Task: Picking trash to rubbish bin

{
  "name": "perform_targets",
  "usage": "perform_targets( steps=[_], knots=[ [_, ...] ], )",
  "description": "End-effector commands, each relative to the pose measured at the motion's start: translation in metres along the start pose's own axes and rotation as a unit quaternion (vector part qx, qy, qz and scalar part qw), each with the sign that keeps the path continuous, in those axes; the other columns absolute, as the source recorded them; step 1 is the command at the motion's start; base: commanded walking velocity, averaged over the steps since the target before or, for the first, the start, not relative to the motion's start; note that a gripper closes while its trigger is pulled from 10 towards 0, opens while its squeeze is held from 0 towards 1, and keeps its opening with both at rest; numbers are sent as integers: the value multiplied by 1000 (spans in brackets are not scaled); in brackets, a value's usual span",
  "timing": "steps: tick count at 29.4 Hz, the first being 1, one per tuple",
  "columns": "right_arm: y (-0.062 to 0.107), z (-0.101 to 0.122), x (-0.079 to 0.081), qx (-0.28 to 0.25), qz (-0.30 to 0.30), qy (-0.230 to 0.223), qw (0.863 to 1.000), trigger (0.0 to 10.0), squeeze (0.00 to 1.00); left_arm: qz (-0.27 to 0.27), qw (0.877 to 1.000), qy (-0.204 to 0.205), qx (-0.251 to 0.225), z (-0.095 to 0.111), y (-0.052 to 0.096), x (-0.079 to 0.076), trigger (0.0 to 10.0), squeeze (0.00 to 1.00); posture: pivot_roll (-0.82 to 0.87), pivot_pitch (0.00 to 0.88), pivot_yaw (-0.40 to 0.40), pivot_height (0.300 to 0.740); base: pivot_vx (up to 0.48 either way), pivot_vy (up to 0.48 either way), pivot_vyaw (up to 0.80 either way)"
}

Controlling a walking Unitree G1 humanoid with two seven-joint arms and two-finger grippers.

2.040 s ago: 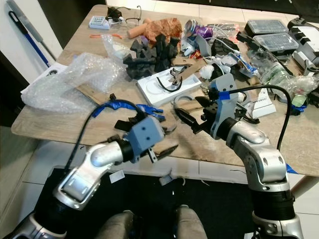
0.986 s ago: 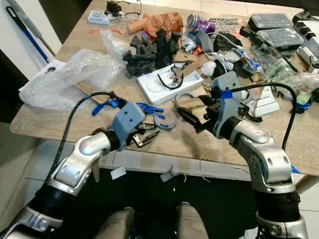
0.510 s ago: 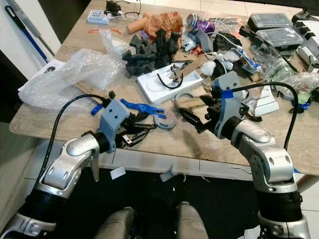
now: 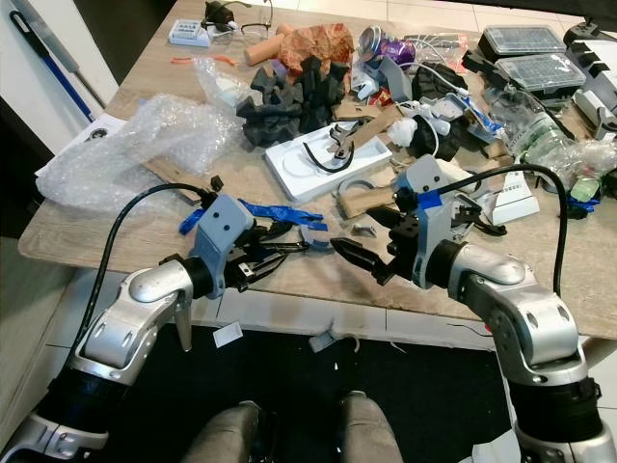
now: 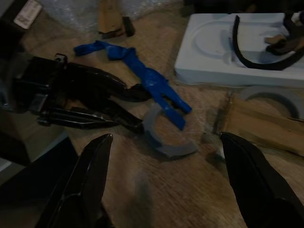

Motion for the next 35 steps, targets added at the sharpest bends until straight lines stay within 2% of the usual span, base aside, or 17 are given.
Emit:
perform_targets(
  steps=[1, 5, 6, 8, 9, 11, 15, 19, 23, 26, 27, 28, 29, 30, 35],
  knots=[
    [0, -2, 8, 10, 20, 2, 1000, 10000, 0, -11, 999, 22, 28, -17, 0, -6, 0, 0, -106, 203, -20, 740, 0, 0, 0],
    [0, -1, 9, 14, 36, 4, 999, 10000, 0, -4, 999, 44, -2, -4, -1, 1, 0, 0, -102, 191, -19, 740, 0, 0, 0],
    [2, 0, 14, 19, 60, 3, 998, 10000, 0, 0, 999, 51, -16, 2, 0, 6, 0, 0, -99, 185, -20, 740, 0, 0, 0],
    [3, 0, 16, 21, 68, 2, 997, 10000, 0, 2, 998, 53, -19, 3, 1, 7, 0, 0, -99, 185, -20, 740, 0, 0, 0],
    [8, -1, 14, 32, 84, 16, 996, 10000, 0, 13, 998, 59, -36, 10, 4, 17, 0, 0, -91, 159, -22, 740, 0, 0, 0],
    [10, 0, 11, 36, 85, 21, 995, 10000, 0, 18, 997, 63, -44, 14, 6, 22, 0, 0, -91, 155, -23, 740, 0, 0, 0],
    [14, 7, -5, 34, 70, 29, 997, 10000, 0, 31, 993, 81, -79, 25, 16, 37, 0, 0, -87, 132, -31, 740, 0, 0, 0],
    [17, 7, 2, 37, 106, 31, 993, 10000, 0, 30, 988, 105, -106, 29, 35, 42, 0, 0, -61, 91, -40, 740, 0, 0, 0],
    [8, 5, -3, 34, 107, 39, 993, 10000, 0, 29, 984, 120, -125, 31, 40, 49, 0, 0, -43, 35, -36, 740, 0, 0, 0],
    [7, 5, -3, 33, 108, 40, 993, 10000, 0, 28, 984, 122, -128, 32, 41, 50, 0, 0, -43, 35, -36, 740, 0, 0, 0],
    [5, 6, -1, 26, 115, 39, 992, 10000, 0, 21, 981, 129, -143, 36, 44, 50, 0, 0, -31, 0, -26, 740, 0, 0, 0],
    [4, 9, 2, 13, 125, 35, 991, 10000, 0, 18, 976, 136, -166, 44, 49, 51, 0, 0, -24, 0, -19, 740, 0, 0, 0],
    [1, 12, 5, -1, 136, 30, 990, 10000, 0, 13, 971, 143, -189, 51, 52, 52, 3373, 0, -17, 0, -19, 740, 0, 0, 0],
    [-5, 15, 10, -20, 148, 23, 989, 10000, 0, 12, 964, 146, -220, 59, 55, 52, 10000, 0, -19, 0, -20, 740, 0, 0, 0],
    [-11, 17, 18, -50, 153, 4, 987, 10000, 0, 32, 958, 138, -248, 62, 58, 47, 10000, 0, -6, 0, -25, 740, 0, 0, 0]
  ],
)
Point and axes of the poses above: a point about 5 cm out from each wrist's last joint towards the gripper, its own y axis pointing back from the gripper into the wrist, its own z axis along the axis of the wrist's last joint, x = y × z, the point moved 3 cm from there along -y, pointing out of the wrist towards the gripper, and after that the axes turned 2 degrees about y, right-handed, at the moved point
